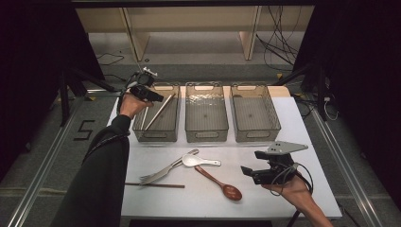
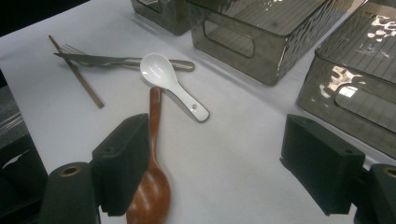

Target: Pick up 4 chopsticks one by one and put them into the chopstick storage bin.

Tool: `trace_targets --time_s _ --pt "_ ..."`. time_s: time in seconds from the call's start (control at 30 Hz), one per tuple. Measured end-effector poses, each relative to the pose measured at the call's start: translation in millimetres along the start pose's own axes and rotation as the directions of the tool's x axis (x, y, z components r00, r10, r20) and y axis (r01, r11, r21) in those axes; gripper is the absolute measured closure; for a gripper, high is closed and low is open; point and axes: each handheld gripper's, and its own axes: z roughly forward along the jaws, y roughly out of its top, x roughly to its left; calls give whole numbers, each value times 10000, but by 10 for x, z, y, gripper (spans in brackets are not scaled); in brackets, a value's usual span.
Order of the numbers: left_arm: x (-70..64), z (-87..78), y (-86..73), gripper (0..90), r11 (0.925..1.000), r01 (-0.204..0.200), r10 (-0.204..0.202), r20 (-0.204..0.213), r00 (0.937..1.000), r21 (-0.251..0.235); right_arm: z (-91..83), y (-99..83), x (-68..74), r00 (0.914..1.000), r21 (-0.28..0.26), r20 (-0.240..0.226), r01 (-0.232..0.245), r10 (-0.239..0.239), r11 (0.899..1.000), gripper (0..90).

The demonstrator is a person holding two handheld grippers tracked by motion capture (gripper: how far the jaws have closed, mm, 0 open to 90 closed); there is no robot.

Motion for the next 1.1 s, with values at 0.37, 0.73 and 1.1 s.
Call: trace_targets --time_s 0.37,0.73,1.1 --pt "-181 -586 -131 332 9942 77 112 1744 9846 -1071 0 2 3 10000 -13 57 -57 57 10000 247" --pt "-488 -947 -525 271 9867 -720 1006 1996 9747 -1454 -8 1 5 9999 -32 93 -53 53 10000 246" --pt "-696 -1042 -964 241 9837 -1529 1681 1845 9683 -942 -7 11 26 10000 -52 87 -5 5 10000 246"
